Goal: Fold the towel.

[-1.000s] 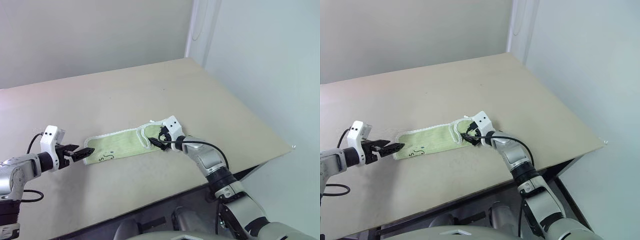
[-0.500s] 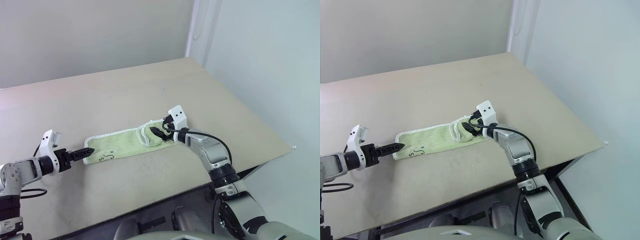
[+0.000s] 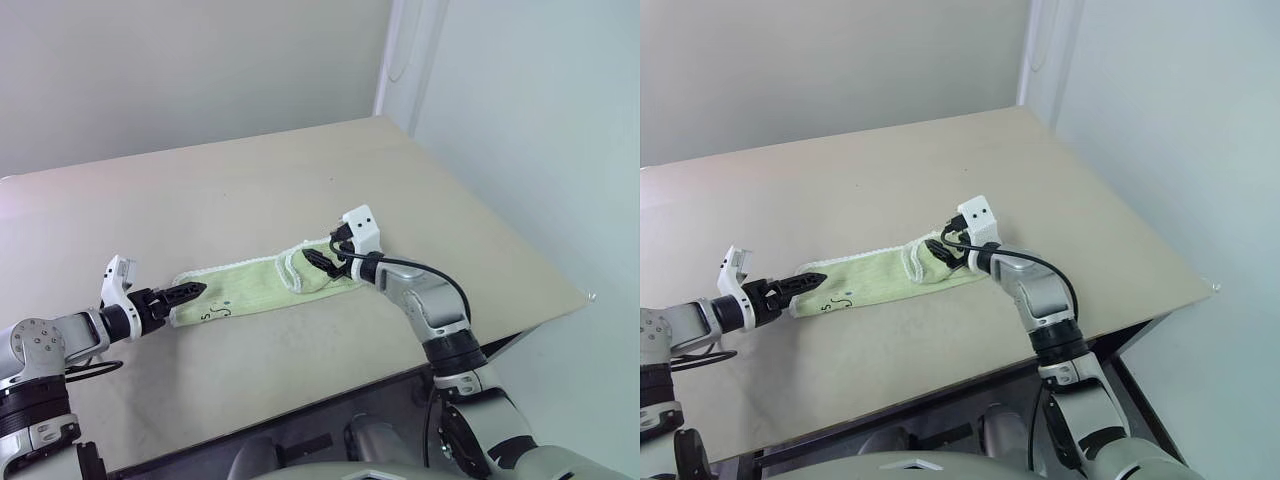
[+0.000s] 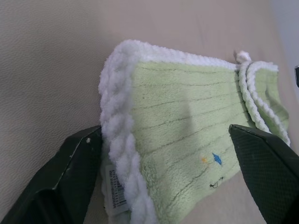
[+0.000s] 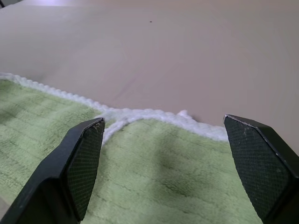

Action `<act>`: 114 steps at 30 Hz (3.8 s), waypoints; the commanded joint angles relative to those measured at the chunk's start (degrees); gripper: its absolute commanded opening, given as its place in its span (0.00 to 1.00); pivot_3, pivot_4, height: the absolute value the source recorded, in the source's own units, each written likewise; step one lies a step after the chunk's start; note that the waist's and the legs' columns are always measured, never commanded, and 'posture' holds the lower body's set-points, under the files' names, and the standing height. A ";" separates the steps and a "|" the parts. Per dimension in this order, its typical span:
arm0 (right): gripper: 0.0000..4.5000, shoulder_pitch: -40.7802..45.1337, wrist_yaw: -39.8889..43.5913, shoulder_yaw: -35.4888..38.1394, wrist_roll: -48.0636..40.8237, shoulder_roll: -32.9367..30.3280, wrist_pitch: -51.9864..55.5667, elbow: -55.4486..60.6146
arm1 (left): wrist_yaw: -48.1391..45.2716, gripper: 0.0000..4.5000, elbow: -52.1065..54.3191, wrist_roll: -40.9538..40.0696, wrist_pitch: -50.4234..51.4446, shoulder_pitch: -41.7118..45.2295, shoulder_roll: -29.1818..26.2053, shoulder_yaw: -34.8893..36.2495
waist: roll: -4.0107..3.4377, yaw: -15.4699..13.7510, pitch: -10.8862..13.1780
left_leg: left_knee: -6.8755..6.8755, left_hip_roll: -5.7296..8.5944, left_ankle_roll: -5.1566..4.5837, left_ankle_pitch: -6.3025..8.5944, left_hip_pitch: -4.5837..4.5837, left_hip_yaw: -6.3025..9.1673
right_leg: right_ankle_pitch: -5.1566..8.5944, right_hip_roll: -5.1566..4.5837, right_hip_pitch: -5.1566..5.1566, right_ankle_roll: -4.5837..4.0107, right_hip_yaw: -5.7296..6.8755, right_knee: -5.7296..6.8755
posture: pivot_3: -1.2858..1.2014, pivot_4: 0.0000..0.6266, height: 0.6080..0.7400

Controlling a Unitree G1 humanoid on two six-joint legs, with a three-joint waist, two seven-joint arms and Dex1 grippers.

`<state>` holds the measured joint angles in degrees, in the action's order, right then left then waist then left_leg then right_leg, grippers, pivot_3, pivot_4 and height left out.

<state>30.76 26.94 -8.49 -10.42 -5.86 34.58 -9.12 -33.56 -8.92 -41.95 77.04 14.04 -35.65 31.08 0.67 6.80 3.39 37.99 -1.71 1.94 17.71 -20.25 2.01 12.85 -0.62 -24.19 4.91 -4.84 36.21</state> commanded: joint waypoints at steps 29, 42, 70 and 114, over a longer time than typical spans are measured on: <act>0.96 -5.74 13.77 0.67 -10.89 -6.53 3.05 16.88 | -12.16 0.01 -0.27 -2.36 -1.70 -6.82 -20.49 -1.79 | 0.00 0.21 0.06 | -0.06 -0.04 0.00 0.01 -0.09 0.01 | 0.21 0.02 -0.14 -0.12 0.02 -0.05 | 0.52 0.00 1.00; 0.96 -9.54 13.31 1.24 -12.44 -10.04 3.42 20.73 | -19.32 0.01 -0.68 -3.76 -2.81 12.56 -17.07 -16.00 | 0.06 0.09 0.09 | -0.05 -0.02 0.00 0.01 -0.11 -0.01 | 0.19 0.03 -0.13 -0.10 0.03 -0.06 | 0.52 0.00 1.00; 0.96 -17.91 2.22 6.46 -13.96 -11.42 6.10 29.00 | -26.10 0.01 -14.50 10.34 -16.38 29.68 4.76 -39.10 | 0.09 -1.38 0.09 | 0.02 0.02 -0.01 0.00 -0.12 -0.03 | 0.22 0.06 -0.12 -0.04 -0.06 -0.04 | 0.52 0.00 1.00; 0.96 -2.89 1.86 8.52 -25.32 -5.40 13.90 24.83 | -23.36 0.93 3.39 23.85 -51.76 13.58 -5.10 -29.75 | -0.02 -1.31 0.09 | -0.02 -0.01 -0.01 0.00 -0.07 -0.02 | 0.02 0.08 -0.09 -0.03 -0.09 -0.01 | 0.52 0.00 1.00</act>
<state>25.25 28.50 0.52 -34.01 -11.99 47.94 14.51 -56.47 -8.48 -19.95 29.57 27.62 -39.96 1.30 0.65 5.48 3.48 37.98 -1.71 1.93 17.71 -20.33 1.98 12.89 -0.55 -24.28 4.86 -4.93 36.20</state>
